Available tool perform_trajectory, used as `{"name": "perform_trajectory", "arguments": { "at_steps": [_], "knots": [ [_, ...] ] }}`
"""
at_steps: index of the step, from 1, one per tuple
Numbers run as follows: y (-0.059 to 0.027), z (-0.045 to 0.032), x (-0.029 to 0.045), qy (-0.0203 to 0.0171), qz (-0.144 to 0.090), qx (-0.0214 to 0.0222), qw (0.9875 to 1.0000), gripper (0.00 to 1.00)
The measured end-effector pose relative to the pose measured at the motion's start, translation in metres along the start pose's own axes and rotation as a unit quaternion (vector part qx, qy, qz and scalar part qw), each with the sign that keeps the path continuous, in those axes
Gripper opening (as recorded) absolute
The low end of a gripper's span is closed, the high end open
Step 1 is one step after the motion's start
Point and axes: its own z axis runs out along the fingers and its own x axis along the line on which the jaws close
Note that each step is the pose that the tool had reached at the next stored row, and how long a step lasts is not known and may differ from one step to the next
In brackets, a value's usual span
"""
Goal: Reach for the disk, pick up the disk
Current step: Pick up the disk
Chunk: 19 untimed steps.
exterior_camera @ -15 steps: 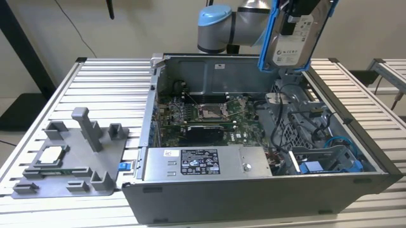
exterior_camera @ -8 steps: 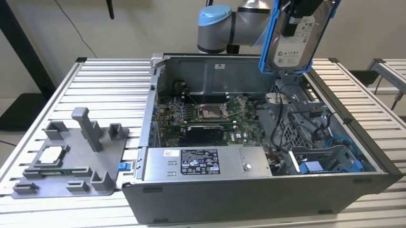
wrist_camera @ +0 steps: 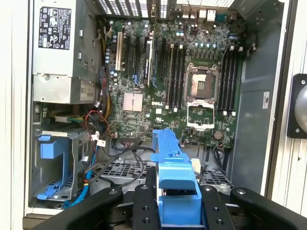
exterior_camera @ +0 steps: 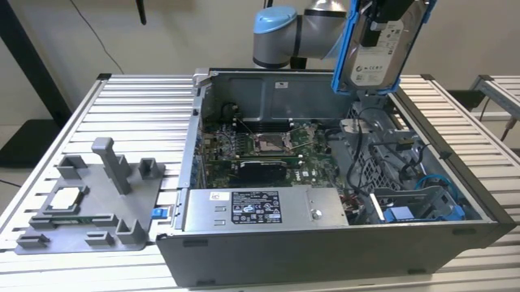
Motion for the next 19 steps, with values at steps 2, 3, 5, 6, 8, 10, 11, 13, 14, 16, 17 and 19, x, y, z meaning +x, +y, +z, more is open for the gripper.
{"name": "perform_trajectory", "arguments": {
  "at_steps": [2,3,5,6,8,10,11,13,14,16,17,19],
  "knots": [
    [0.0000,0.0000,0.0003,0.0000,0.000,0.0000,1.0000,0.00],
    [0.0000,0.0000,0.0010,0.0000,0.000,0.0000,1.0000,0.00],
    [0.0001,0.0002,0.0042,0.0000,0.000,0.0000,1.0000,0.00],
    [0.0003,0.0003,0.0064,0.0000,0.000,0.0000,1.0000,0.00],
    [0.0006,0.0004,0.0123,-0.0001,0.001,0.0000,1.0000,0.00],
    [0.0009,0.0005,0.0188,0.0000,0.001,0.0000,1.0000,0.00],
    [0.0010,0.0005,0.0221,0.0000,0.001,-0.0001,1.0000,0.00],
    [0.0013,0.0005,0.0285,0.0000,0.002,-0.0001,1.0000,0.00],
    [0.0015,0.0006,0.0318,0.0000,0.002,-0.0001,1.0000,0.00],
    [0.0018,0.0007,0.0384,0.0000,0.003,-0.0001,1.0000,0.00],
    [0.0020,0.0007,0.0420,0.0000,0.003,-0.0001,1.0000,0.00],
    [0.0023,0.0008,0.0488,0.0000,0.004,-0.0001,1.0000,0.00]
  ]
}}
